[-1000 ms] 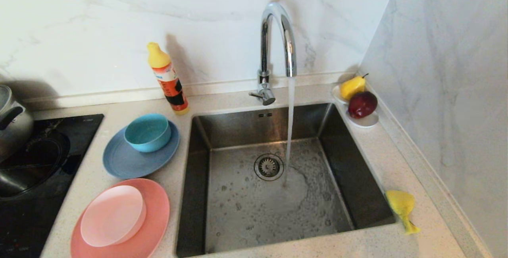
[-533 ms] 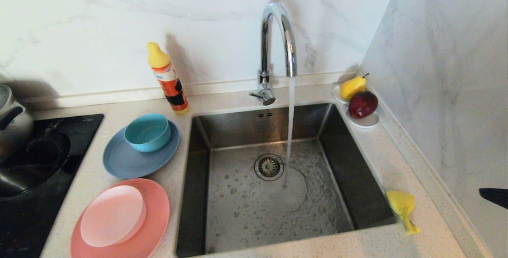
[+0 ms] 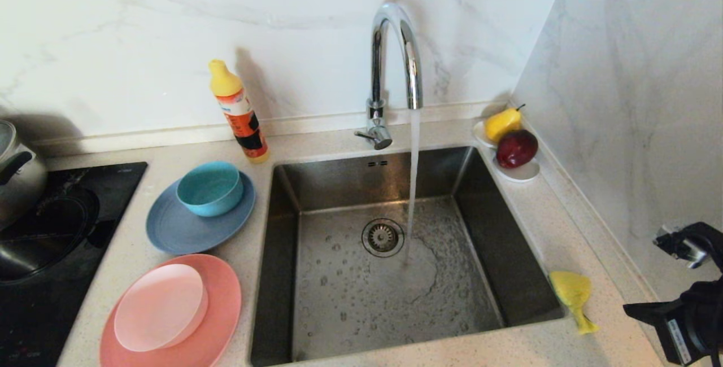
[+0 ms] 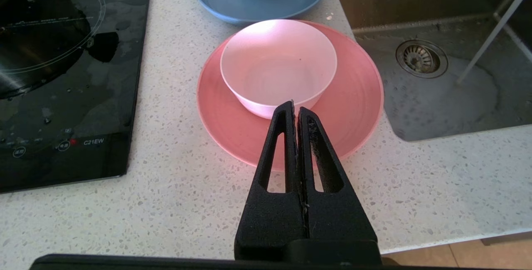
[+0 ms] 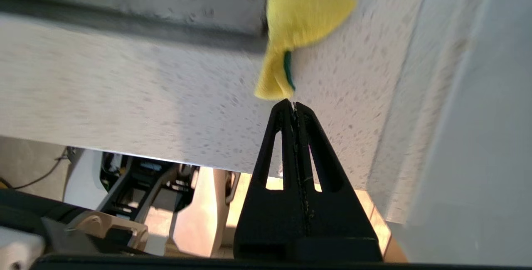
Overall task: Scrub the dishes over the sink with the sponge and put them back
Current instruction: Pick up a bowl and the sponge
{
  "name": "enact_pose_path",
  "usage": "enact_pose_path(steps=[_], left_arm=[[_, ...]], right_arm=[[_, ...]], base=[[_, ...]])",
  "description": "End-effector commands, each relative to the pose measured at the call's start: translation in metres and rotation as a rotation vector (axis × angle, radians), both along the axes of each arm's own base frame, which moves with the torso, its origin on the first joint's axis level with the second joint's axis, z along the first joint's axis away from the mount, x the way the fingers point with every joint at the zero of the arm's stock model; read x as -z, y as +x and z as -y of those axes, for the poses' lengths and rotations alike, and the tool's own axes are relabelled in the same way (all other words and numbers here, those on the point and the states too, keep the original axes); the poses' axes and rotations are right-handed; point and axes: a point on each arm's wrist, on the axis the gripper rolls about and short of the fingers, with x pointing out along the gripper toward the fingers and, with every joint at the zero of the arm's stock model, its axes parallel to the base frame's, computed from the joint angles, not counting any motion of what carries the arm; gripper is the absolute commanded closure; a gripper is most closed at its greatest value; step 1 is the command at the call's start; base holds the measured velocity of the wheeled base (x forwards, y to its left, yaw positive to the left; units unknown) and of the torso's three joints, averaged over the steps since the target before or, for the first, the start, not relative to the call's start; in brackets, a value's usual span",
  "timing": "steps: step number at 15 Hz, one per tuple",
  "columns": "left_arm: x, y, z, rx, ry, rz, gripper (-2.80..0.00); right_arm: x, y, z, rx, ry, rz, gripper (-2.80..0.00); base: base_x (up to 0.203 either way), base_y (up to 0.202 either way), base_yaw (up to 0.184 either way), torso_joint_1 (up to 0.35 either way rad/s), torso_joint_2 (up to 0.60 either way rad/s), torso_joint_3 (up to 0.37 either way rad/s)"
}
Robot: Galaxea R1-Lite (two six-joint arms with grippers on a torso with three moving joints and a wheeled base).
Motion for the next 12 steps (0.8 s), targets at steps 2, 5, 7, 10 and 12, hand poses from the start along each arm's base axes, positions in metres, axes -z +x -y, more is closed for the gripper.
enact_pose_path(steps=[2, 5, 7, 10, 12], left_arm=[[0.0, 0.0, 0.0, -0.001, 0.0, -0.002, 0.0], [0.0, 0.0, 0.0, 0.0, 0.0, -0.002, 0.0], [0.0, 0.0, 0.0, 0.0, 0.0, -0.002, 0.0], [0.0, 0.0, 0.0, -0.001, 0.0, -0.002, 0.0], [0.0, 0.0, 0.0, 0.0, 0.0, -0.002, 0.0]], right_arm=[[0.026, 0.008, 0.0, 0.016, -0.011, -0.079, -2.8], [0.032, 0.01, -0.001, 0.033, 0.001, -0.107, -2.8], [0.033, 0.011, -0.001, 0.044, 0.012, -0.116, -2.8], [0.04, 0.011, -0.001, 0.04, 0.009, -0.15, -2.8], [0.046, 0.015, -0.002, 0.043, 0.006, -0.183, -2.8]], base=[[0.0, 0.0, 0.0, 0.0, 0.0, 0.0], [0.0, 0.0, 0.0, 0.0, 0.0, 0.0], [0.0, 0.0, 0.0, 0.0, 0.0, 0.0], [0.0, 0.0, 0.0, 0.0, 0.0, 0.0], [0.0, 0.0, 0.0, 0.0, 0.0, 0.0]])
